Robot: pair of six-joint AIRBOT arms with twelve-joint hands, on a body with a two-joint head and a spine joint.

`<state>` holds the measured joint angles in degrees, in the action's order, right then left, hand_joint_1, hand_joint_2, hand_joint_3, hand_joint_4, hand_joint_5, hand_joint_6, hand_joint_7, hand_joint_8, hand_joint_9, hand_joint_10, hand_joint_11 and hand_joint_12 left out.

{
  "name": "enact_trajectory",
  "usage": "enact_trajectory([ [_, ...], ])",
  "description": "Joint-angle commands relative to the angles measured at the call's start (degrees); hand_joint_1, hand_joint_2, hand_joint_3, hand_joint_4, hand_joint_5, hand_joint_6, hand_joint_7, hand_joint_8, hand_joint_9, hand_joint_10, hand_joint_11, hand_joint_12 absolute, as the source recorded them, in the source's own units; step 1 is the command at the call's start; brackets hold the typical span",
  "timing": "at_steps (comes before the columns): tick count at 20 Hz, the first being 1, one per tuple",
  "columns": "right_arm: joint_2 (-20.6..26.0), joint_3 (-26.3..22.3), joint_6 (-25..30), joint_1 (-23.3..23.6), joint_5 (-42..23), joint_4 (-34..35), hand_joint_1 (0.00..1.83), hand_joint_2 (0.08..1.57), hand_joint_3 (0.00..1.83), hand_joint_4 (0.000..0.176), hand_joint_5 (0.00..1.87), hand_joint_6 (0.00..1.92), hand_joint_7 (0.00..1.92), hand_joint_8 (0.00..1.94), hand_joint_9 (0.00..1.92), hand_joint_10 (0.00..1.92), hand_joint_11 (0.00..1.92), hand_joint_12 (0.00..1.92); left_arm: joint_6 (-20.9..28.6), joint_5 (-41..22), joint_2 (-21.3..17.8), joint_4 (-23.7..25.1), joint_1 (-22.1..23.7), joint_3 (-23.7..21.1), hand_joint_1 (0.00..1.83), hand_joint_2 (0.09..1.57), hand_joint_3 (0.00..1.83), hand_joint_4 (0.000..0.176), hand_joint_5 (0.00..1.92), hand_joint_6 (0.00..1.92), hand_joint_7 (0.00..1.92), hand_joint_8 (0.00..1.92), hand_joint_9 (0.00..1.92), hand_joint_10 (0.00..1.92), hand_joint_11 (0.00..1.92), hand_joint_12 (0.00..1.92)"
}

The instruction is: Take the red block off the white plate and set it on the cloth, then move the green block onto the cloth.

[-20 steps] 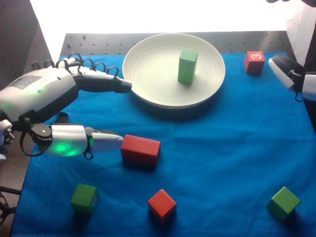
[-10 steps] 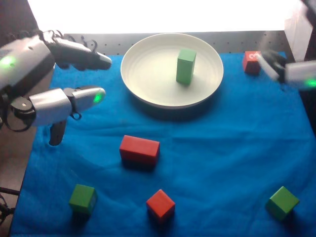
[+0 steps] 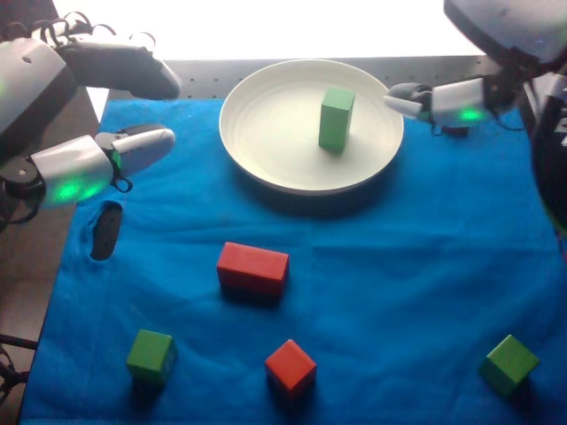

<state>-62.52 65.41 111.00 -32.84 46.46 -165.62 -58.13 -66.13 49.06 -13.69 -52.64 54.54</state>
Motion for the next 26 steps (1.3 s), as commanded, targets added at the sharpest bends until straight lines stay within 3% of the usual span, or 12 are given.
enact_trajectory([
  [1,-0.5,0.6,0.1,1.4,4.5,-1.3,0.92,0.79,0.15,0.0,0.49,0.25,0.53,0.23,0.22,0.89,0.0,1.7,0.0,-7.2,-0.4,0.5,0.7,0.1,0.7,1.21,0.0,0.0,0.84,0.18,0.88,0.03,0.53,0.77,0.21,1.62],
  [5,-2.8,3.3,-0.1,3.1,1.1,-1.3,0.93,0.82,0.07,0.0,0.55,0.11,0.63,0.14,0.27,0.96,0.0,1.74,-0.1,-7.3,-0.4,1.0,1.1,0.0,0.69,1.22,0.0,0.0,0.86,0.16,0.89,0.04,0.55,0.78,0.23,1.62],
  [6,-3.6,4.2,-0.1,3.5,0.1,-1.3,0.91,0.82,0.05,0.0,0.56,0.08,0.63,0.11,0.3,0.88,0.0,1.7,-0.1,-7.4,-0.5,1.1,1.1,-0.1,0.85,1.26,0.0,0.164,0.69,1.36,0.89,0.04,0.52,0.81,0.21,1.65],
  [7,-4.4,4.9,-0.1,3.8,-0.9,-1.3,0.89,0.82,0.03,0.0,0.59,0.04,0.57,0.36,0.24,1.16,0.01,1.88,-0.1,-7.5,-0.7,1.1,1.1,-0.2,0.72,1.23,0.0,0.0,0.66,0.82,0.89,0.03,0.51,0.83,0.2,1.65],
  [10,-7.0,7.8,-0.2,4.9,-4.6,-1.3,0.87,0.87,0.01,0.0,0.56,0.0,0.44,0.4,0.22,0.98,0.0,1.73,-0.2,-7.9,-0.8,1.3,1.1,-0.4,0.7,1.22,0.0,0.0,0.83,0.25,0.89,0.03,0.49,0.85,0.17,1.67],
  [11,-7.9,8.8,-0.2,5.3,-5.8,-1.3,0.89,0.88,0.01,0.0,0.57,0.01,0.53,0.29,0.34,0.83,0.06,1.61,-0.2,-7.8,-0.9,1.3,1.1,-0.4,0.85,1.23,0.0,0.121,0.75,1.13,0.89,0.03,0.5,0.84,0.18,1.66],
  [13,-9.9,11.2,-0.4,6.0,-9.0,-1.3,0.82,0.87,0.0,0.0,0.59,0.0,0.63,0.08,0.49,0.49,0.1,1.49,-0.2,-7.7,-0.9,1.4,1.3,-0.5,0.85,1.27,0.0,0.174,0.68,1.43,0.88,0.03,0.49,0.82,0.17,1.65],
  [14,-10.6,12.1,-0.8,6.3,-10.4,-1.3,0.83,0.88,0.0,0.0,0.58,0.0,0.65,0.04,0.53,0.42,0.12,1.55,-0.2,-7.7,-0.9,1.4,1.3,-0.5,0.72,1.23,0.0,0.0,0.65,0.85,0.88,0.03,0.49,0.81,0.16,1.65],
  [16,-11.7,13.4,-3.1,6.8,-12.7,-0.2,0.87,0.86,0.0,0.0,0.58,0.01,0.68,0.77,0.59,1.35,0.5,1.86,-0.2,-7.5,-0.9,1.6,1.4,-0.5,0.68,1.22,0.0,0.0,0.79,0.36,0.88,0.03,0.52,0.79,0.2,1.63],
  [18,-12.2,14.2,-4.7,7.0,-14.3,0.7,0.91,0.86,0.0,0.0,0.68,0.03,0.8,1.64,0.92,1.9,1.06,1.92,-0.2,-7.3,-0.9,1.8,1.6,-0.5,0.85,1.26,0.0,0.165,0.7,1.37,0.9,0.03,0.52,0.83,0.23,1.63],
  [21,-12.7,15.5,-4.7,7.2,-15.8,1.3,0.78,0.86,0.0,0.0,0.69,0.01,0.39,0.69,0.13,1.24,0.05,1.92,-0.2,-7.1,-0.9,1.9,1.7,-0.5,0.85,1.27,0.0,0.176,0.68,1.42,0.88,0.03,0.5,0.83,0.21,1.64],
  [26,-14.7,18.3,-4.7,7.5,-18.7,2.0,0.76,0.86,0.0,0.0,0.69,0.0,0.59,0.12,0.22,0.81,0.0,1.71,-0.2,-6.9,-0.9,2.0,1.8,-0.6,0.87,1.26,0.0,0.176,0.7,1.4,0.88,0.04,0.48,0.9,0.21,1.65],
])
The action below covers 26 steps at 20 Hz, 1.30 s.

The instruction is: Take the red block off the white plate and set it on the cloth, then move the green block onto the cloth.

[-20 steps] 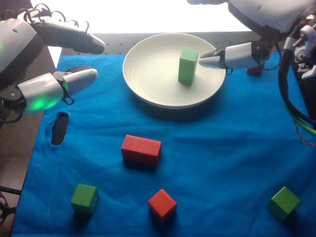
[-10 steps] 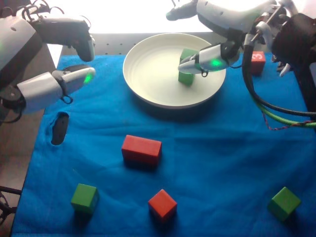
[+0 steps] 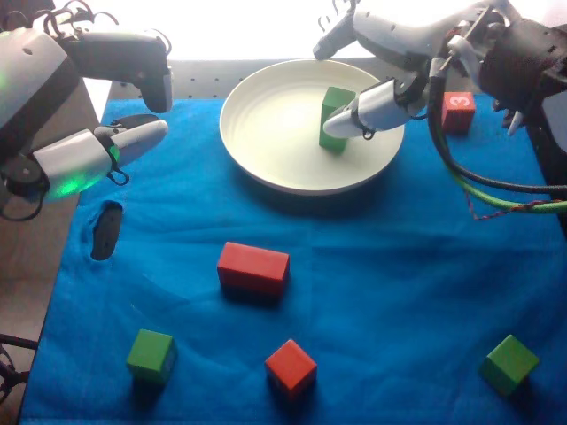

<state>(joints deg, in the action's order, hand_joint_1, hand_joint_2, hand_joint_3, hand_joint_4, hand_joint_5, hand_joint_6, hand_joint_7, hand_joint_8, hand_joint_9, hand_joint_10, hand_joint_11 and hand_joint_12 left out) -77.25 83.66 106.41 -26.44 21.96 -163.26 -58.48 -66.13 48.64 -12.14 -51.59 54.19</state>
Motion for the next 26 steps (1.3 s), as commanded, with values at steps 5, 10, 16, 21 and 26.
enact_trajectory([
  [5,-2.0,2.5,-0.2,1.1,3.0,0.2,0.72,0.84,0.0,0.0,0.66,0.01,0.6,0.95,0.34,1.62,0.27,1.92,0.1,-6.8,-0.5,0.7,0.8,-0.3,0.87,1.26,0.0,0.176,0.7,1.39,0.89,0.06,0.5,0.92,0.27,1.64],
  [10,-2.4,3.5,-0.3,1.1,1.9,0.8,0.66,0.87,0.0,0.0,0.66,0.01,0.41,1.15,0.26,1.6,0.22,1.92,0.1,-6.9,-0.5,0.7,0.8,-0.4,0.89,1.25,0.0,0.163,0.72,1.38,0.9,0.08,0.51,0.88,0.23,1.58],
  [16,-2.4,4.2,-0.7,1.0,1.2,1.7,0.78,0.91,0.0,0.0,0.68,0.01,0.65,0.24,0.37,0.88,0.0,1.82,0.1,-7.0,-0.5,0.8,0.8,-0.6,0.89,1.25,0.0,0.144,0.71,1.38,0.76,0.44,0.48,0.97,0.21,1.62],
  [21,-3.3,5.1,-1.4,1.0,0.2,2.1,0.93,0.99,0.0,0.0,0.65,0.0,0.69,0.02,0.5,0.51,0.09,1.59,0.1,-7.2,-0.5,1.0,0.8,-0.7,0.9,1.26,0.0,0.114,0.71,1.39,0.67,0.74,0.5,1.09,0.29,1.68],
  [26,-3.5,5.3,-4.7,1.0,-0.2,4.7,0.96,1.03,0.0,0.0,0.84,0.06,0.78,0.03,0.45,0.7,0.01,1.71,0.1,-7.3,-0.5,1.0,0.8,-0.7,0.9,1.27,0.0,0.105,0.7,1.41,0.64,0.81,0.48,1.14,0.31,1.72],
])
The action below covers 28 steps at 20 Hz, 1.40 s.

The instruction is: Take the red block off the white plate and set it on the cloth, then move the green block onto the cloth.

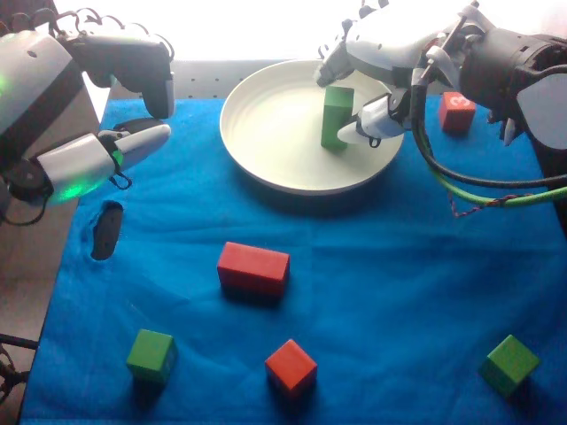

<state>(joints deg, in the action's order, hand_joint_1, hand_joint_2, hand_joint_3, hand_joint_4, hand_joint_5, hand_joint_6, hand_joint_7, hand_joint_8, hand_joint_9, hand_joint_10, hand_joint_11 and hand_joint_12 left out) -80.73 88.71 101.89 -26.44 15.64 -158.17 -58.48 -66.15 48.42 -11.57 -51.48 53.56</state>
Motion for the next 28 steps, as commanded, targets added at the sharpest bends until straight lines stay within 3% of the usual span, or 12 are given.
enact_trajectory([
  [1,-0.1,0.3,-0.2,1.0,6.1,-0.4,0.99,1.03,0.0,0.0,0.85,0.05,0.81,0.03,0.42,0.76,0.0,1.73,0.1,-7.3,-0.3,0.5,0.7,-0.1,0.89,1.27,0.0,0.13,0.7,1.41,0.65,0.79,0.5,1.11,0.33,1.69],
  [4,-0.1,0.3,-0.2,1.0,6.1,-0.4,0.97,1.02,0.0,0.0,0.76,0.01,0.84,0.04,0.46,0.86,0.09,1.74,0.1,-7.5,-0.3,0.5,0.7,-0.1,0.89,1.27,0.0,0.132,0.69,1.41,0.65,0.81,0.49,1.16,0.33,1.72],
  [8,-0.1,0.3,-0.2,1.0,6.1,-0.3,1.02,1.03,0.0,0.0,0.81,0.02,0.85,0.04,0.4,1.0,0.12,1.79,0.1,-7.6,-0.3,0.5,0.7,-0.2,0.92,1.27,0.0,0.066,0.69,1.42,0.63,0.85,0.48,1.19,0.32,1.71],
  [10,-0.1,0.2,-0.2,1.0,6.1,-0.3,1.08,1.05,0.0,0.0,0.92,0.05,0.92,0.09,0.45,1.15,0.21,1.85,0.2,-7.7,-0.3,0.5,0.7,-0.2,0.91,1.27,0.0,0.09,0.7,1.41,0.64,0.85,0.51,1.17,0.34,1.68],
  [11,-0.1,0.1,-0.2,1.0,6.1,-0.3,1.14,1.1,0.0,0.0,0.98,0.77,0.88,0.4,0.48,1.28,0.27,1.91,0.2,-7.7,-0.3,0.4,0.7,-0.2,0.92,1.27,0.0,0.079,0.7,1.41,0.64,0.88,0.5,1.21,0.34,1.71],
  [13,0.0,-0.1,-0.2,1.0,6.2,-0.4,1.14,1.13,0.0,0.0,0.93,1.04,0.74,0.83,0.47,1.36,0.3,1.92,0.2,-7.7,-0.3,0.4,0.7,-0.2,0.92,1.26,0.0,0.087,0.71,1.39,0.65,0.86,0.51,1.17,0.34,1.7],
  [18,0.0,-0.8,-0.2,1.0,6.2,-0.8,1.14,1.15,0.0,0.0,0.91,1.09,0.76,0.77,0.56,1.26,0.37,1.85,0.2,-7.6,-0.3,0.2,0.6,-0.2,0.92,1.27,0.0,0.07,0.7,1.41,0.62,0.89,0.48,1.2,0.31,1.73],
  [19,0.0,-0.9,-0.2,1.0,6.2,-0.9,1.19,1.16,0.0,0.0,0.98,0.98,0.77,1.24,0.61,1.33,0.45,1.88,0.1,-7.6,-0.3,0.2,0.6,-0.2,0.92,1.27,0.0,0.057,0.69,1.42,0.61,0.9,0.47,1.2,0.29,1.73],
  [22,0.3,-1.8,-0.2,1.1,6.4,-2.0,1.22,1.16,0.0,0.0,1.01,0.98,0.79,1.27,0.62,1.33,0.48,1.85,0.1,-7.5,-0.3,0.1,0.6,-0.2,0.93,1.27,0.0,0.051,0.7,1.41,0.6,0.92,0.47,1.21,0.3,1.73],
  [23,0.8,-2.4,-0.2,1.1,6.7,-2.4,1.16,1.14,0.0,0.0,0.94,1.05,0.74,1.01,0.59,1.28,0.44,1.83,0.1,-7.4,-0.3,0.0,0.6,-0.2,0.91,1.27,0.0,0.087,0.7,1.41,0.6,0.9,0.47,1.18,0.3,1.73],
  [25,2.7,-4.6,-0.2,1.1,8.4,-3.3,1.15,1.13,0.0,0.0,0.94,1.04,0.75,0.89,0.57,1.29,0.4,1.84,0.1,-7.2,-0.3,-0.1,0.5,-0.1,0.94,1.26,0.0,0.049,0.71,1.39,0.58,0.9,0.44,1.2,0.27,1.77],
  [28,5.6,-8.2,-0.2,1.7,10.8,-4.8,1.22,1.17,0.01,0.0,0.95,0.89,0.75,1.52,0.56,1.79,0.57,1.92,0.1,-7.3,-0.3,-0.4,0.3,-0.2,0.96,1.26,0.0,0.01,0.72,1.38,0.57,0.93,0.42,1.23,0.25,1.79],
])
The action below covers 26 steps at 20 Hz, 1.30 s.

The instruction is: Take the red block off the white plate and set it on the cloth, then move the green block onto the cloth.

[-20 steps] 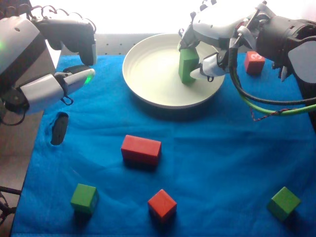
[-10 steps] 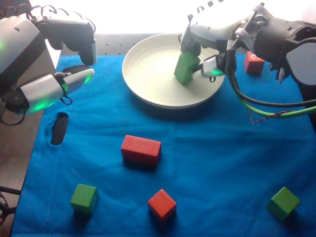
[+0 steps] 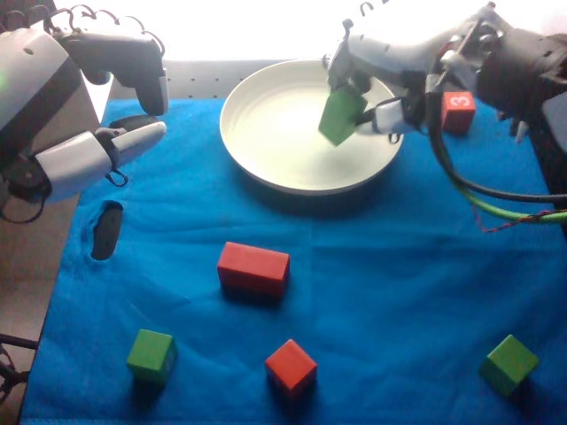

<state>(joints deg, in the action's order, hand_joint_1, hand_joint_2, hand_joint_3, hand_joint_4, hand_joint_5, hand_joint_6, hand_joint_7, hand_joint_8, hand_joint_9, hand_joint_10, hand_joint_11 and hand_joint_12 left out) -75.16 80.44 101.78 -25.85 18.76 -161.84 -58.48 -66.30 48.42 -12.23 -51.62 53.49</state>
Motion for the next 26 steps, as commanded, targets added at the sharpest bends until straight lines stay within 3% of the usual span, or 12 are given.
enact_trajectory([
  [1,0.7,-0.7,-0.1,1.4,8.0,-1.6,1.22,1.19,0.01,0.0,0.93,0.88,0.73,1.59,0.52,1.88,0.56,1.92,0.1,-7.1,-0.3,0.2,0.4,-0.1,0.95,1.26,0.0,0.03,0.72,1.38,0.57,0.92,0.43,1.21,0.25,1.75],
  [4,3.2,-3.8,-0.1,1.7,10.1,-3.6,1.16,1.11,0.0,0.0,0.99,0.97,0.85,1.92,0.94,1.92,1.04,1.92,0.1,-7.1,-0.3,0.1,0.2,-0.2,0.97,1.25,0.0,0.01,0.74,1.35,0.6,0.85,0.44,1.12,0.22,1.73],
  [10,9.3,-12.1,-0.1,1.7,15.2,-8.1,1.17,1.09,0.0,0.0,1.02,0.93,0.98,1.94,1.08,1.92,1.19,1.92,0.1,-8.1,-1.0,-0.9,-0.7,-0.6,1.0,1.25,0.0,0.0,0.73,1.35,0.61,0.75,0.46,1.05,0.22,1.7],
  [12,12.1,-15.0,-0.1,1.7,17.7,-9.0,1.16,1.12,0.01,0.0,0.95,1.04,0.85,1.89,0.93,1.92,0.98,1.92,0.1,-8.5,-1.3,-1.2,-0.8,-0.9,0.98,1.24,0.0,0.002,0.74,1.34,0.63,0.72,0.46,1.03,0.22,1.69],
  [14,15.3,-18.4,-0.1,0.8,20.0,-10.5,1.24,1.16,0.0,0.0,0.91,0.92,0.89,1.44,0.78,1.78,0.75,1.92,0.1,-8.8,-1.5,-1.5,-0.9,-0.9,1.0,1.24,0.0,0.0,0.75,1.34,0.64,0.7,0.47,1.02,0.2,1.67],
  [15,16.6,-20.0,0.1,0.1,21.5,-10.7,1.23,1.15,0.0,0.0,0.87,1.04,0.95,1.25,0.77,1.59,0.62,1.92,0.1,-9.0,-1.8,-1.6,-1.2,-1.1,1.12,1.25,0.0,0.0,0.82,1.26,0.61,1.35,0.48,1.05,0.2,1.66],
  [17,18.8,-22.2,0.4,-2.1,24.5,-10.7,1.23,1.15,0.0,0.0,0.9,1.0,0.93,1.29,0.72,1.63,0.59,1.92,0.1,-9.3,-2.0,-1.9,-1.6,-1.2,1.15,1.26,0.0,0.0,0.83,1.24,0.59,1.54,0.49,1.1,0.2,1.66],
  [19,21.1,-24.5,1.4,-4.7,27.3,-10.7,1.21,1.14,0.0,0.005,0.94,1.11,0.91,1.14,0.68,1.43,0.46,1.88,0.1,-9.5,-2.0,-2.1,-1.8,-1.3,1.14,1.26,0.0,0.0,0.82,1.3,0.62,1.47,0.53,0.96,0.21,1.59],
  [20,21.7,-25.2,1.8,-5.4,28.1,-10.7,1.21,1.15,0.0,0.002,0.93,1.15,0.91,1.11,0.66,1.38,0.42,1.88,0.1,-9.6,-2.0,-2.2,-2.0,-1.3,1.02,1.25,0.0,0.0,0.76,1.33,0.6,1.02,0.53,0.92,0.21,1.58],
  [21,22.3,-26.0,2.2,-6.4,29.0,-10.7,1.21,1.14,0.0,0.011,0.92,1.15,0.94,1.09,0.69,1.35,0.42,1.86,0.1,-9.8,-2.1,-2.4,-2.1,-1.4,0.99,1.25,0.0,0.0,0.74,1.35,0.64,0.81,0.53,0.91,0.21,1.59],
  [24,24.1,-28.5,2.9,-9.6,31.1,-10.7,1.24,1.13,0.0,0.0,0.84,1.11,1.04,1.08,0.81,1.38,0.58,1.88,0.1,-10.4,-2.2,-2.5,-2.5,-1.6,0.97,1.25,0.0,0.018,0.73,1.36,0.7,0.67,0.54,0.93,0.23,1.61],
  [26,25.4,-29.7,5.0,-12.4,33.6,-10.7,1.2,1.16,0.0,0.0,0.82,1.2,0.97,1.13,0.77,1.41,0.49,1.92,0.1,-10.7,-2.4,-2.6,-2.6,-1.7,0.95,1.25,0.0,0.037,0.73,1.36,0.72,0.59,0.54,0.9,0.23,1.6],
])
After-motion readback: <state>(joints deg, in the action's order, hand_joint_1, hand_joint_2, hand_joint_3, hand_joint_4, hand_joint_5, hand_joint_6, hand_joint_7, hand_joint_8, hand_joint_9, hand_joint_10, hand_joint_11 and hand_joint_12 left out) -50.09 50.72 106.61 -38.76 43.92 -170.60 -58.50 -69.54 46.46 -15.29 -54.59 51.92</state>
